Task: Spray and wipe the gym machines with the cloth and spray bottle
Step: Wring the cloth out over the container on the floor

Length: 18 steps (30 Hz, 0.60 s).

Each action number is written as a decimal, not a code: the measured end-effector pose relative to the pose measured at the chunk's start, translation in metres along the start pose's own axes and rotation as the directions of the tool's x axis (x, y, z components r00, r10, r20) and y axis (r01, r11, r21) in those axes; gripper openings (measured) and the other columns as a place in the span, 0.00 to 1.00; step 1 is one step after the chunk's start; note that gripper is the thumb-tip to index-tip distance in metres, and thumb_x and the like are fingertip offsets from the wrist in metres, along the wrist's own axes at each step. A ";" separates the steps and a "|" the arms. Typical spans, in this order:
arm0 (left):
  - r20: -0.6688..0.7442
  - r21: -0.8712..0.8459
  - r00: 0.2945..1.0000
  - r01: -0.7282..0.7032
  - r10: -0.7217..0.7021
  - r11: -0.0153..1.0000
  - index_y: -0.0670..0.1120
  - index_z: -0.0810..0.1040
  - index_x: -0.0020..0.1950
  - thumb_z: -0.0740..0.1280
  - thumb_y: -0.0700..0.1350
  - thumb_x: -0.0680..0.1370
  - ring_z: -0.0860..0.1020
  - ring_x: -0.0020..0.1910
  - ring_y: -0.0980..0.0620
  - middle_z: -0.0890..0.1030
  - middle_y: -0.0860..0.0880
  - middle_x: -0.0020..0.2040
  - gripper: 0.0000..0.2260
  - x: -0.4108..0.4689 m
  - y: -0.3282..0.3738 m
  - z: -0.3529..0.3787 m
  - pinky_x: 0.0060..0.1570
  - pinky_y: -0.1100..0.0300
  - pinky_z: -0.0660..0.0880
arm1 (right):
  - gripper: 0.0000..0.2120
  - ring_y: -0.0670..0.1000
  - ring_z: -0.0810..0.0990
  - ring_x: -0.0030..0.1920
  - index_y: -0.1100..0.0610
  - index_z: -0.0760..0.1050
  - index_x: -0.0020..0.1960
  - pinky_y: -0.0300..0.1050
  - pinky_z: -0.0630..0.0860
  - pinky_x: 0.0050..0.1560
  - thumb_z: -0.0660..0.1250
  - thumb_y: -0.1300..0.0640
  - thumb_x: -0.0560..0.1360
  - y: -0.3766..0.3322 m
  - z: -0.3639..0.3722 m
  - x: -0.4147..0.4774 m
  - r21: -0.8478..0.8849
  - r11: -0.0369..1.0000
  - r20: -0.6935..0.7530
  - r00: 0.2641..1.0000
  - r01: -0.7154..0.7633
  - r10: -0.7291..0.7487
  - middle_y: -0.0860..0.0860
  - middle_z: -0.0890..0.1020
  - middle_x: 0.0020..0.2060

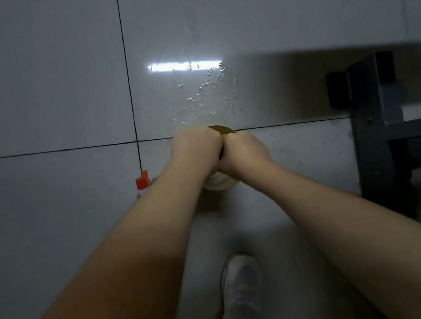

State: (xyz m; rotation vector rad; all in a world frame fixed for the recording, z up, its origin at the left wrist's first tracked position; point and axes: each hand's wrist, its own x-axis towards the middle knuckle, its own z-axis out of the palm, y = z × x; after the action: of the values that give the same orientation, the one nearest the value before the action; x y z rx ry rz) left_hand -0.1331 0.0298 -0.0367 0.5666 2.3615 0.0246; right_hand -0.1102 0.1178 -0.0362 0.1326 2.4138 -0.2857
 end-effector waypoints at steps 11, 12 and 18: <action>0.461 -0.268 0.883 0.230 -0.085 0.936 0.47 0.71 0.37 0.68 0.42 0.72 0.77 0.48 0.44 0.75 0.47 0.41 0.08 0.021 -0.002 0.006 0.53 0.53 0.75 | 0.10 0.55 0.79 0.47 0.53 0.75 0.55 0.42 0.66 0.39 0.64 0.55 0.75 0.008 0.002 -0.004 -0.224 0.961 -0.023 0.985 0.161 -0.170 0.52 0.80 0.49; 0.486 -0.267 0.869 0.244 -0.088 0.932 0.47 0.72 0.39 0.68 0.42 0.72 0.77 0.49 0.44 0.76 0.46 0.44 0.05 0.021 -0.002 0.004 0.54 0.53 0.75 | 0.10 0.55 0.79 0.47 0.53 0.75 0.56 0.42 0.66 0.39 0.64 0.55 0.75 0.008 0.004 -0.004 -0.227 0.958 -0.034 0.982 0.175 -0.187 0.52 0.80 0.49; 0.559 -0.297 0.826 0.280 -0.071 0.913 0.44 0.75 0.50 0.66 0.38 0.72 0.77 0.49 0.44 0.77 0.43 0.50 0.08 0.015 -0.007 -0.004 0.60 0.51 0.76 | 0.10 0.53 0.77 0.42 0.53 0.74 0.57 0.42 0.65 0.37 0.62 0.57 0.75 0.008 0.008 -0.003 -0.262 0.935 -0.067 0.962 0.237 -0.263 0.52 0.80 0.46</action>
State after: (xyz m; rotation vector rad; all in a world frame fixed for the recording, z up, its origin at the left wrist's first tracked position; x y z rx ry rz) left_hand -0.1486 0.0298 -0.0440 0.1308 1.7794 0.1952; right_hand -0.1013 0.1238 -0.0413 -0.2848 2.5453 -0.0850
